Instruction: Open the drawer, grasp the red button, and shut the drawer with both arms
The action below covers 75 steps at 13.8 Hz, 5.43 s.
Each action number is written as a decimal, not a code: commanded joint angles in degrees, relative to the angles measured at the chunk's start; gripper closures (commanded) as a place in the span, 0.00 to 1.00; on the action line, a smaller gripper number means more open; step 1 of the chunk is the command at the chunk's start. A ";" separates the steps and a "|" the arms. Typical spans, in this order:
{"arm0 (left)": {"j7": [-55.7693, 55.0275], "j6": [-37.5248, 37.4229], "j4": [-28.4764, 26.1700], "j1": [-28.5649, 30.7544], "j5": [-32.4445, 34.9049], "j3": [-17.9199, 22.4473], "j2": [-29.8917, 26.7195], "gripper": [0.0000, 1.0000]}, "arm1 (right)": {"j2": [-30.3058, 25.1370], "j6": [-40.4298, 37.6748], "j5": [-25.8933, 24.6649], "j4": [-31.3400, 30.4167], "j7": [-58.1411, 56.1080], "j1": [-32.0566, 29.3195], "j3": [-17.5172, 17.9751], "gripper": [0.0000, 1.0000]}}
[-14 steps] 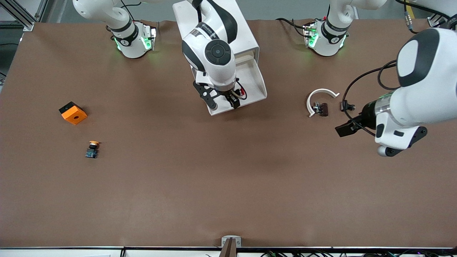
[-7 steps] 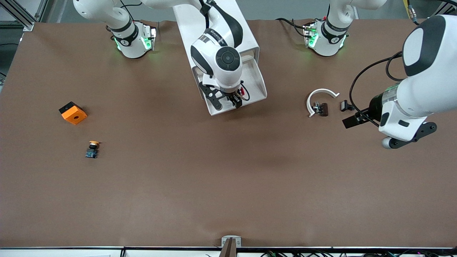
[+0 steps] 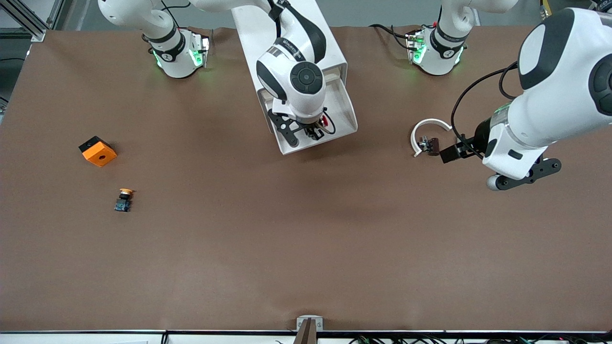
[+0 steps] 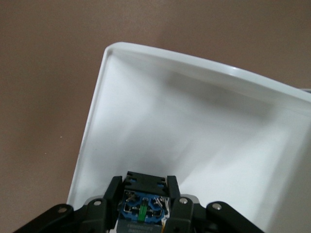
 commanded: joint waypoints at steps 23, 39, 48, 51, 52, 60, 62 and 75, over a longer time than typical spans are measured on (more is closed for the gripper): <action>-18.37 33.54 -14.54 -17.81 -3.05 -9.30 16.85 0.00 | -7.18 5.39 -9.92 -12.16 -109.55 -45.75 -1.41 0.88; -37.61 29.94 -23.42 -22.21 -4.72 -22.13 12.46 0.00 | 1.69 28.19 -10.01 -22.29 -108.76 -48.83 -1.41 0.86; -39.55 29.32 -20.97 -19.16 -0.27 -20.55 12.81 0.00 | 1.96 28.46 -10.01 -22.38 -108.68 -49.27 -1.32 0.28; -39.55 29.05 -18.76 -13.19 5.90 -20.55 10.62 0.00 | 0.47 27.32 -9.93 -22.29 -108.68 -49.01 -1.32 0.00; -39.29 28.97 -18.67 -11.17 7.13 -20.55 10.18 0.00 | -1.10 25.23 -9.93 -22.03 -108.68 -48.92 -1.32 0.00; -24.72 26.95 -16.82 5.18 11.97 -20.90 3.77 0.00 | -12.97 12.49 -9.31 -20.71 -104.64 -48.31 -0.79 0.00; -21.28 25.63 -16.82 7.83 11.27 -20.99 1.48 0.00 | -16.92 7.74 -9.22 -20.27 -101.84 -46.99 -0.88 0.00; 2.35 13.41 -16.65 19.33 11.10 -20.81 -12.23 0.00 | -29.51 -16.87 -10.62 -6.23 -100.15 -47.25 -1.41 0.00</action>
